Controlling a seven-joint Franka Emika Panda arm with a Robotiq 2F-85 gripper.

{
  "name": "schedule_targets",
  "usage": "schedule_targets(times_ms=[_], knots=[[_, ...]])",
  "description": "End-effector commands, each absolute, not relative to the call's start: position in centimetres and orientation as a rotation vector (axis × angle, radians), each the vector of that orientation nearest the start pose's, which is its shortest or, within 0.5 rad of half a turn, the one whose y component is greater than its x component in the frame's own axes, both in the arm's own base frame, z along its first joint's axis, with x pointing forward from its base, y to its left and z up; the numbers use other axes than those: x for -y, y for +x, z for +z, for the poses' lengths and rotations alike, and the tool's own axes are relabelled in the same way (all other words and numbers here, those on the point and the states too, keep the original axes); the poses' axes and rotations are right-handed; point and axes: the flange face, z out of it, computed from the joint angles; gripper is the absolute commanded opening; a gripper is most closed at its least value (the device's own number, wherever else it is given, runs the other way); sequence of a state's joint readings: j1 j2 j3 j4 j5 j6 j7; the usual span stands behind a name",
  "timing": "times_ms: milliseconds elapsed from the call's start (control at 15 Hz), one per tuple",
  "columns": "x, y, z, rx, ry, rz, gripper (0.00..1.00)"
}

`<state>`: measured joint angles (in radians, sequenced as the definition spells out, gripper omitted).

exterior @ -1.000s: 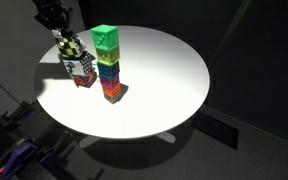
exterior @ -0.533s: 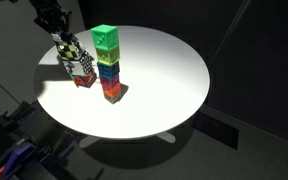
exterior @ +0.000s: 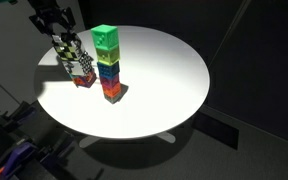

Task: Put the plushy cube on the eft on top of the other plushy cubes on the right

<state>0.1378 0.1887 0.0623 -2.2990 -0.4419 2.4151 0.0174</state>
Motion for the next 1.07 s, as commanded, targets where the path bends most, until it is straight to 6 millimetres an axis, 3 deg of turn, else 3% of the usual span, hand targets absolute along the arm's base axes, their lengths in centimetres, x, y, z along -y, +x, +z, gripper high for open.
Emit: schedule_targets(times_ms=[0, 1000], knots=[[-9.9, 49.9, 26.6, 0.896, -3.291, 0.054, 0.99], [-10.7, 47.5, 29.9, 0.789, -3.285, 0.039, 1.00]])
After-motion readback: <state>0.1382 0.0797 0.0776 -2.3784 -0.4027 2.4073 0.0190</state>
